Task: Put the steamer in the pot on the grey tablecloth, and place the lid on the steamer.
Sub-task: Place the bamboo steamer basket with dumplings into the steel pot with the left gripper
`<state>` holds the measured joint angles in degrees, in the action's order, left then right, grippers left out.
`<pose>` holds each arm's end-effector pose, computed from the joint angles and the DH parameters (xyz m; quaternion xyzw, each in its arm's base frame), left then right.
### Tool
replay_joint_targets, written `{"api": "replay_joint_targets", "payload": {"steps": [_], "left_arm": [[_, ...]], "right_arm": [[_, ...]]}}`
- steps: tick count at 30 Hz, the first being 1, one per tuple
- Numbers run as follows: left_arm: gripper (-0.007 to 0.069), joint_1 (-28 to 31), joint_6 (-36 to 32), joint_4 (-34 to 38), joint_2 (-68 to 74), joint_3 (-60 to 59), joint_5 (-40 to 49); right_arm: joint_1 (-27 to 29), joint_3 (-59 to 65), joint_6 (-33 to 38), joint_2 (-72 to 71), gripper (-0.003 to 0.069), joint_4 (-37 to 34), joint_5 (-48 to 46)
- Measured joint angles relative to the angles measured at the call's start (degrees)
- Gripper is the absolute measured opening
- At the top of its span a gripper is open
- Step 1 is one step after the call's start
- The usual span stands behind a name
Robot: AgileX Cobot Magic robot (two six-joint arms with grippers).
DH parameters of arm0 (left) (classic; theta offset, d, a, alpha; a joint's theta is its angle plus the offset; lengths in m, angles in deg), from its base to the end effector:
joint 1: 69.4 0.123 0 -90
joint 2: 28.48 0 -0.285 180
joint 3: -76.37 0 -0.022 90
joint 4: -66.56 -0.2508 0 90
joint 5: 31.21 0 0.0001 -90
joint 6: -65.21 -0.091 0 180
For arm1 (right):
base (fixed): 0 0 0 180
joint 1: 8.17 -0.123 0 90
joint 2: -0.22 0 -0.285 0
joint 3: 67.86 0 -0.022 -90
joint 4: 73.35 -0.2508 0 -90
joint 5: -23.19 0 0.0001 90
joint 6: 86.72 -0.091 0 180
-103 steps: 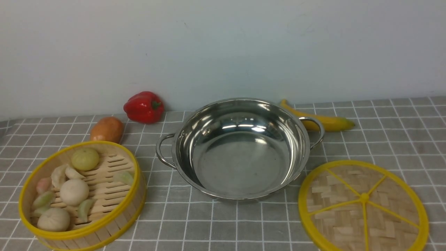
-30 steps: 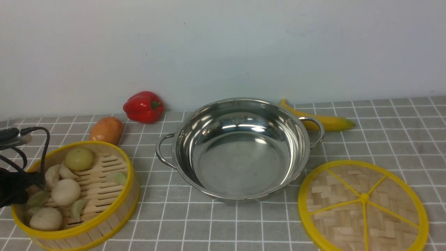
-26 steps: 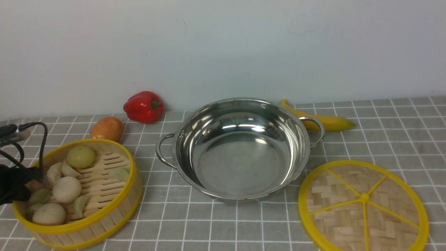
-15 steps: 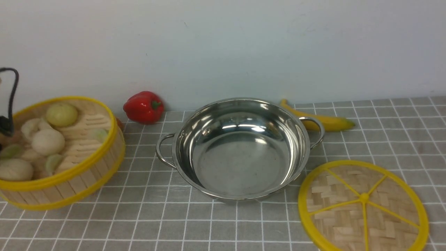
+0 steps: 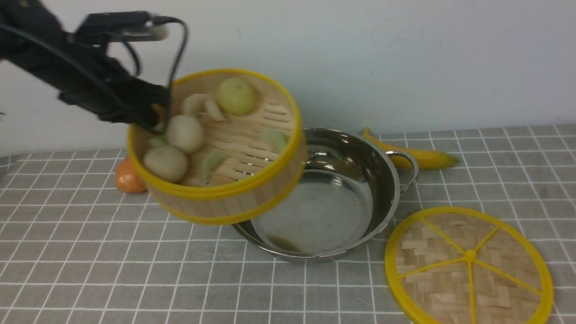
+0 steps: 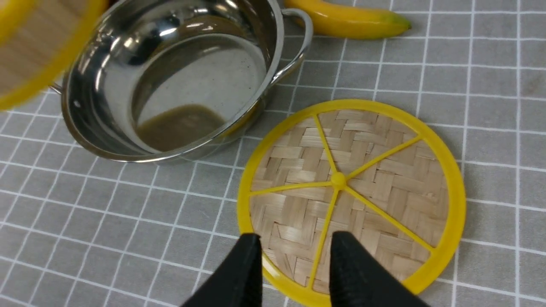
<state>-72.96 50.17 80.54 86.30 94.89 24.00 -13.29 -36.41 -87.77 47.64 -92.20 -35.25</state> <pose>0.4129 -0.0438 0.2985 0.1133 0.9562 -0.0889 0.2547 0.1071 0.0348 0.3400 -0.0036 0.9193 0.1803 0.3499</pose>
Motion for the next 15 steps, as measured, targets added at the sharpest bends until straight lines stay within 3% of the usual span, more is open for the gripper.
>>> {"api": "replay_joint_targets", "payload": {"steps": [6,15], "left_arm": [[0.0036,-9.07,2.81,-2.2,10.05,7.08,-1.66],[0.0036,-12.45,5.48,-5.7,18.68,13.0,-3.35]], "right_arm": [[0.0,0.0,0.0,0.0,0.0244,-1.68,0.0],[0.0,0.0,0.0,0.0,0.0244,-1.82,-0.66]]}}
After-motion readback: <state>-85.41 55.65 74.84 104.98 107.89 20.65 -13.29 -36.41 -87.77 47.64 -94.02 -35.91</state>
